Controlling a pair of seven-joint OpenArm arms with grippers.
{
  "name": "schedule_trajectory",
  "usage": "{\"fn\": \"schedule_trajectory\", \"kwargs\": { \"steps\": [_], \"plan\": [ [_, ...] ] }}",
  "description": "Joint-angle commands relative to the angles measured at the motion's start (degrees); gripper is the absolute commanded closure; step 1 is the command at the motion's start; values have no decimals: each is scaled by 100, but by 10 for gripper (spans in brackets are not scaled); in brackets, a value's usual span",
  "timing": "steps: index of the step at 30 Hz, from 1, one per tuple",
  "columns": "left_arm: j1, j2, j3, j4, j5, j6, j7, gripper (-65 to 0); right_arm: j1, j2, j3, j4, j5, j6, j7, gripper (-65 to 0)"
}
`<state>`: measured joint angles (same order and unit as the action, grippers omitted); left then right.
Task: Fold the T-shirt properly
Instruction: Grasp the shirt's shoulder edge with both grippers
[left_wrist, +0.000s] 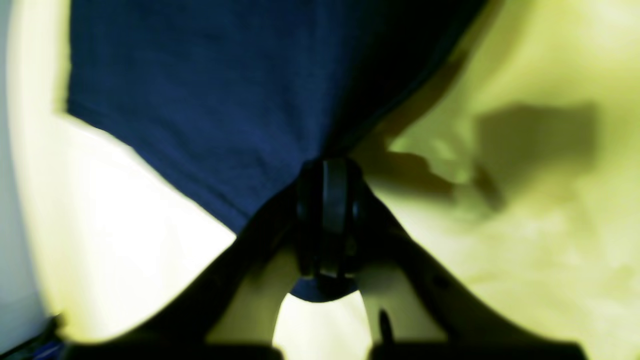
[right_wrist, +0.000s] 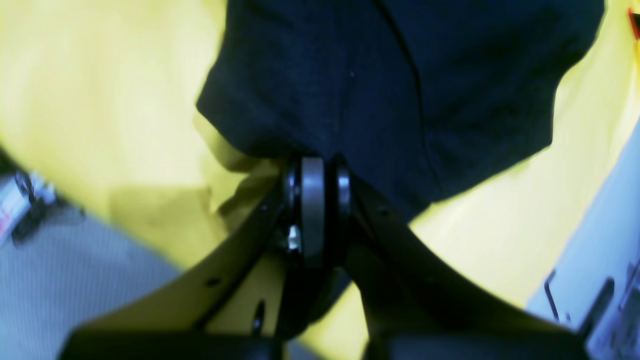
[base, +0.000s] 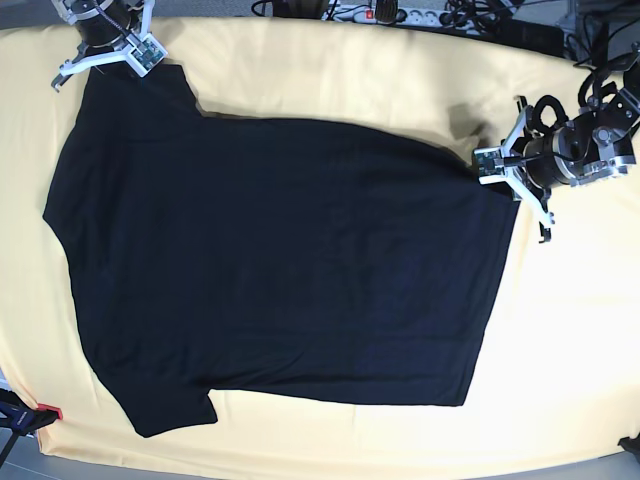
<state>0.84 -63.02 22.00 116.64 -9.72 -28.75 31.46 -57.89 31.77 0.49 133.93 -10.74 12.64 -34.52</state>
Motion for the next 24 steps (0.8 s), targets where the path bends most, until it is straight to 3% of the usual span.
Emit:
{"fn": "schedule_trajectory", "kwargs": {
  "steps": [1,8,14,18,21,24],
  "plan": [
    [-66,-129,-81,74,-153,-66,122,0,-144,94,33,107,-85,-74,-9,0],
    [-17,-302,-81,402,-1891,-782,1818,0,-713,289,31,107,-173,-146,-264,0],
    [284,-876,-81,1038,-3147,-776,2852,0,-1296,289,33,107,-179,-173,-413,0],
    [592,-1172,-81,1349,-3171,-774,2903,0,-1508,286,31,107,-511,-289,-437,0],
    [625,-1150,-81,1438,-3101,-772,2894,0,-1508,289,33,107,-872,-619,-365,0],
    [625,-1082,-81,1436,-2627,-769,2553,0,-1370,289,31,107,-1060,-780,-42,0]
  ]
}}
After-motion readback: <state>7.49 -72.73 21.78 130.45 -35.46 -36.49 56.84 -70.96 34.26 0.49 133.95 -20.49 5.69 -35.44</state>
